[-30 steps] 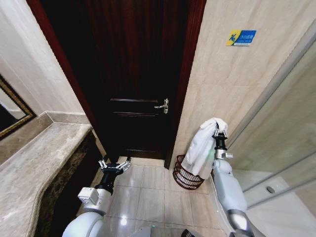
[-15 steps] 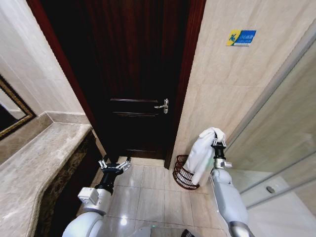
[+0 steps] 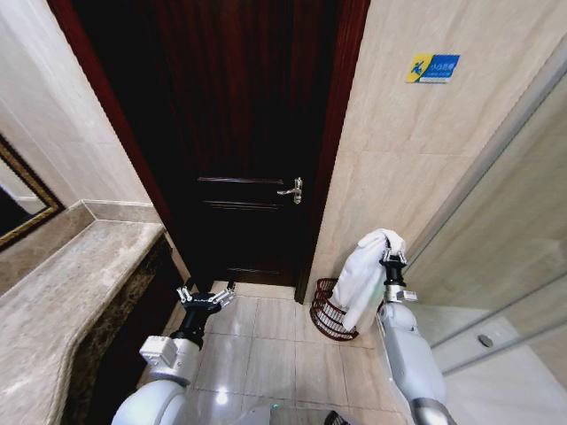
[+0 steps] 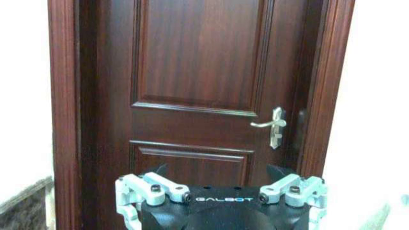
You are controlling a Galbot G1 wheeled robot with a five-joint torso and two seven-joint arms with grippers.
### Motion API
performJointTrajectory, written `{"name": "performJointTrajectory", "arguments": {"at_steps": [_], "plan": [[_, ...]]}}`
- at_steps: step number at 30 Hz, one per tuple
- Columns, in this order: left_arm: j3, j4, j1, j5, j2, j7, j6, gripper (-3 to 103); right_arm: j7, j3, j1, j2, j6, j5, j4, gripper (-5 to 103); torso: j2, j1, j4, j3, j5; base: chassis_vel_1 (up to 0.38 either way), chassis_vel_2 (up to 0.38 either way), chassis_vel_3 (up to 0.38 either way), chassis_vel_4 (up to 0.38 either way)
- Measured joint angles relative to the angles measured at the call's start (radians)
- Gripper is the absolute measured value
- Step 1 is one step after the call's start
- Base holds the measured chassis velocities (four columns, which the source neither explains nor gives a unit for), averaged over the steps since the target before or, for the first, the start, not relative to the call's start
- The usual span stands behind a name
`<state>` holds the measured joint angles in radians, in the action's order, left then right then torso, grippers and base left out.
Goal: Discard the used towel into the hamper.
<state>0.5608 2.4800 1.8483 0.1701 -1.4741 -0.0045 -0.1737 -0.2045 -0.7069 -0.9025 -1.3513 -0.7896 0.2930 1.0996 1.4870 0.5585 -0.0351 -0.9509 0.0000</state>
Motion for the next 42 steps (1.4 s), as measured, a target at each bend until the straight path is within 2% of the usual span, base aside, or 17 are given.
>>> {"name": "performJointTrajectory", "arguments": {"at_steps": [9,24,31,37,42], "plan": [[0.0,0.0,0.0,0.0,0.0,0.0,0.0,100,0.034,-0.002,-0.007,0.001,-0.004,-0.003,0.022,8,0.0,0.001,-0.0001,0.0,-0.0002,-0.108,0.113,0.113,-0.115],[0.0,0.0,0.0,0.0,0.0,0.0,0.0,100,0.01,0.0,0.094,0.054,0.001,0.001,-0.032,8,0.0,0.0,-0.0001,0.0,-0.0003,-0.009,0.012,0.006,-0.007],[0.0,0.0,0.0,0.0,0.0,0.0,0.0,100,-0.011,0.006,0.041,0.038,0.009,0.067,-0.084,8,0.0,0.0,-0.0003,0.0,0.0002,0.0,0.0,0.0,0.0],[0.0,0.0,0.0,0.0,0.0,0.0,0.0,100,-0.01,-0.011,0.003,0.035,0.006,0.07,-0.107,8,0.0,0.0,0.0002,0.0,0.0,0.0,0.0,0.0,0.0],[0.0,0.0,0.0,0.0,0.0,0.0,0.0,100,0.023,-0.019,-0.04,0.018,0.039,0.04,-0.089,8,0.0,0.0,0.0,0.0,0.0001,0.0,0.0,0.0,0.0]]}}
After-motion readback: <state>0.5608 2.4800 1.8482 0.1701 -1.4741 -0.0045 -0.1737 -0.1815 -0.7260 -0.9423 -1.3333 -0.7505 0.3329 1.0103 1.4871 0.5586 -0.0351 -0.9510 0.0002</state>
